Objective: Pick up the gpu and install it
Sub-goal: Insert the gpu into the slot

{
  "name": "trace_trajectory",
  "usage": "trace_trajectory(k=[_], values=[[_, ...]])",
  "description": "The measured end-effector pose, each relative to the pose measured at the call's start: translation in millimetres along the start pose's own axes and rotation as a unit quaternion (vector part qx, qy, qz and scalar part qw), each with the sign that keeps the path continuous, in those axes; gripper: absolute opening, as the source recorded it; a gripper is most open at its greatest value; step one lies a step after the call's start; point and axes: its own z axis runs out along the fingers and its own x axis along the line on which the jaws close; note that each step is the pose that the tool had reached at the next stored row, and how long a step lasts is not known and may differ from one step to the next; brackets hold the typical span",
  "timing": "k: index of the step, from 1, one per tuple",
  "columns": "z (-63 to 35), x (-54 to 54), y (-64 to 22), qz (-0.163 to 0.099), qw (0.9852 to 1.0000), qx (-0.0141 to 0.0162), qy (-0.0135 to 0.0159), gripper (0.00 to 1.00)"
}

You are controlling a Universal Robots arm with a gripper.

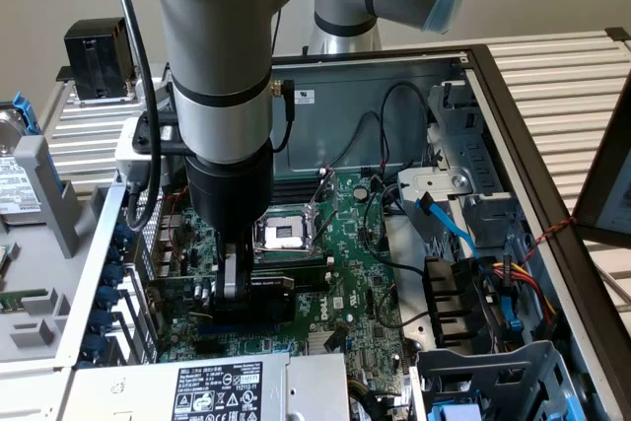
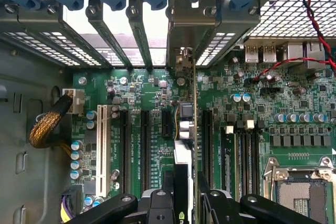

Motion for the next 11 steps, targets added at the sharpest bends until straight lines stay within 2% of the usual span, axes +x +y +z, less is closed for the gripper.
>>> trace_trajectory(k=[11], values=[[0.0, 0.0, -0.1, 0.002, 1.0, 0.0004, -0.0003, 0.27]])
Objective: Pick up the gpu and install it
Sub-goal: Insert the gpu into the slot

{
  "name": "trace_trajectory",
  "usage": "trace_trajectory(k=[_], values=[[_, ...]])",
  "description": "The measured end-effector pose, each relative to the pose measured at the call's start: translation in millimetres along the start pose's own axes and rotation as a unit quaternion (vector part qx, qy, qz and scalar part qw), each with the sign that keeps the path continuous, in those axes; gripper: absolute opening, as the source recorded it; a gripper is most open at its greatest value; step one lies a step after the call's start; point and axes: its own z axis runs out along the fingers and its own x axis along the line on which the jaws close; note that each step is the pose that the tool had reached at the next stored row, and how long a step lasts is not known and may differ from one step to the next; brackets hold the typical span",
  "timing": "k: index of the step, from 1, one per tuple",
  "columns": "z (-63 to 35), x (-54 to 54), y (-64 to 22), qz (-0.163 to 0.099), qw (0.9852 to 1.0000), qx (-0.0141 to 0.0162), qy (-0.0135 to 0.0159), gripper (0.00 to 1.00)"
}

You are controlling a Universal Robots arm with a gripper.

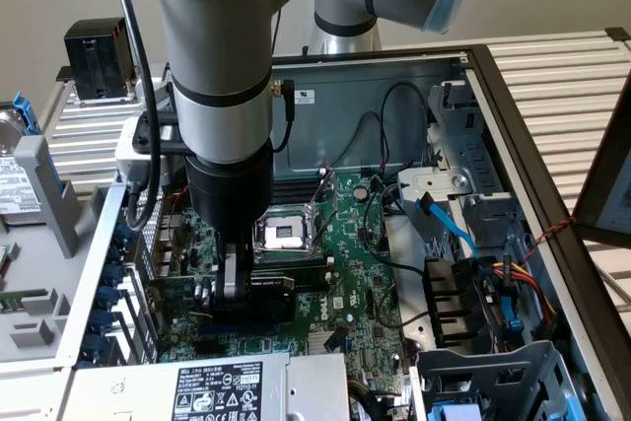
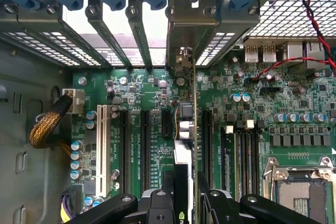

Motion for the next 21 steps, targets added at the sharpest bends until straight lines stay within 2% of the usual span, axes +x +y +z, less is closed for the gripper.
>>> trace_trajectory(k=[21], values=[[0.0, 0.0, 0.0, 0.003, 1.0, 0.0008, -0.0003, 0.27]])
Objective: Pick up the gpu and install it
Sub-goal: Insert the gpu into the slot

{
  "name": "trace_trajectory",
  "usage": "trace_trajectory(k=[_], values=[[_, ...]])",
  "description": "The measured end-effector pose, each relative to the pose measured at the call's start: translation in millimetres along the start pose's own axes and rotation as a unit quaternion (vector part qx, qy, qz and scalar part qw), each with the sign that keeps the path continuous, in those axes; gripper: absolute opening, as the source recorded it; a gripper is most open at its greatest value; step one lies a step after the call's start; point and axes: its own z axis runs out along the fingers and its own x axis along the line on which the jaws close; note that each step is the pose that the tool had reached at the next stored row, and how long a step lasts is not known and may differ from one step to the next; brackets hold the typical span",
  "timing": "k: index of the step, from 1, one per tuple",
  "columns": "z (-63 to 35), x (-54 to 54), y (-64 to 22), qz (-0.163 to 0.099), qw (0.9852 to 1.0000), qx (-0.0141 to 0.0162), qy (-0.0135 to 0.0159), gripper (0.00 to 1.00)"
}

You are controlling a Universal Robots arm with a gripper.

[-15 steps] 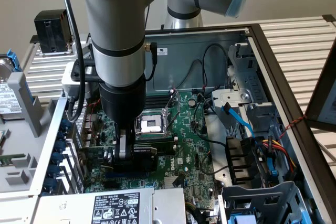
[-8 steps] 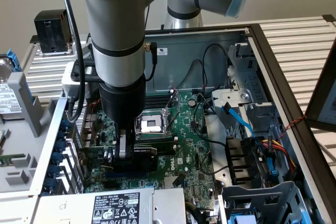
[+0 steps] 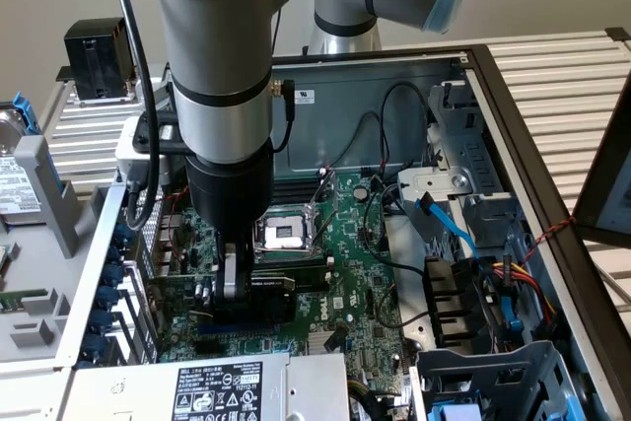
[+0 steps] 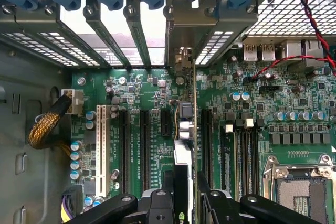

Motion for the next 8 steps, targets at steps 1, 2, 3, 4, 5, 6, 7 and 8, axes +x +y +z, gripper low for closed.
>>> trace_trajectory(k=[1, 2, 3, 4, 5, 6, 7, 8], values=[[0.0, 0.0, 0.0, 0.0, 1.0, 0.0, 0.0, 0.27], [0.0, 0.0, 0.0, 0.0, 1.0, 0.0, 0.0, 0.27], [0.0, 0.0, 0.0, 0.0, 1.0, 0.0, 0.0, 0.27], [0.0, 0.0, 0.0, 0.0, 1.0, 0.0, 0.0, 0.27], [0.0, 0.0, 0.0, 0.0, 1.0, 0.0, 0.0, 0.27], [0.0, 0.0, 0.0, 0.0, 1.0, 0.0, 0.0, 0.27], [0.0, 0.0, 0.0, 0.0, 1.0, 0.0, 0.0, 0.27], [0.0, 0.0, 0.0, 0.0, 1.0, 0.0, 0.0, 0.27]])
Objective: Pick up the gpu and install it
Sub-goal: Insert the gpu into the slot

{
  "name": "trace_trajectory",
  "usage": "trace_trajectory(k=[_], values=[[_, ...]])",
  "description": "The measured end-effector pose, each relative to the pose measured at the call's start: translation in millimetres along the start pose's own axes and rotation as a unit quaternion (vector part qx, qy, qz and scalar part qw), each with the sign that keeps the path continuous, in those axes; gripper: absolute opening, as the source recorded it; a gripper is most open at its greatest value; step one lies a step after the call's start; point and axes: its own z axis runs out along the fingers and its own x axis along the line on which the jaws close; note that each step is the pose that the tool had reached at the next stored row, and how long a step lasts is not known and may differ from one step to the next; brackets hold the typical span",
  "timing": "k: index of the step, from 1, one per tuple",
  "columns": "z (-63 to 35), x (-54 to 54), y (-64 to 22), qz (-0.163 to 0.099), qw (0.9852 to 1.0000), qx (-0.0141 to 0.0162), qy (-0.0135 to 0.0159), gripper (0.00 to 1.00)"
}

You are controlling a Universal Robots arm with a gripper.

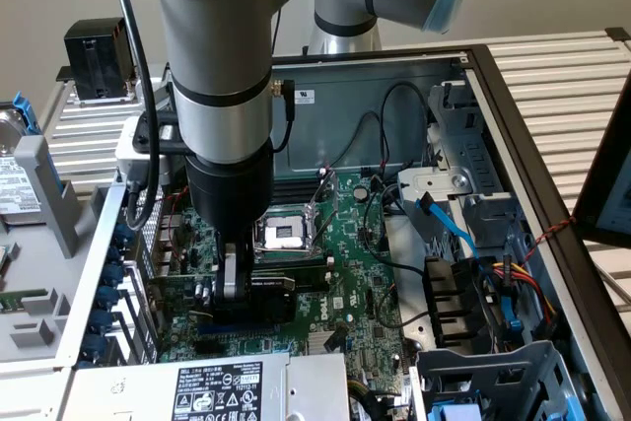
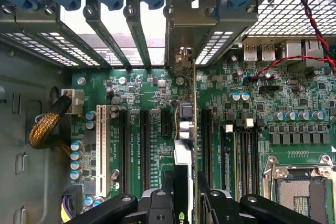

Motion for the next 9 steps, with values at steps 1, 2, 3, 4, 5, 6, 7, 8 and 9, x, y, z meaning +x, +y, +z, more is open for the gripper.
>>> trace_trajectory(k=[1, 2, 3, 4, 5, 6, 7, 8, 9], values=[[0.0, 0.0, 0.0, 0.0, 1.0, 0.0, 0.0, 0.27], [0.0, 0.0, 0.0, 0.0, 1.0, 0.0, 0.0, 0.27], [0.0, 0.0, 0.0, 0.0, 1.0, 0.0, 0.0, 0.27], [-0.1, -0.1, 0.0, 0.0, 1.0, 0.0, 0.0008, 0.27], [-0.2, -0.3, 0.1, 0.0, 1.0, 0.0002, 0.0027, 0.27], [-0.4, -0.3, 0.1, 0.0, 1.0, 0.0004, 0.0039, 0.27], [-0.6, -0.3, 0.1, 0.0, 1.0, 0.0004, 0.0047, 0.27], [-1.1, -0.2, 0.1, 0.0, 1.0, 0.0004, 0.0053, 0.27], [-2.0, -0.2, 0.2, 0.0, 1.0, 0.0003, 0.0058, 0.27]])
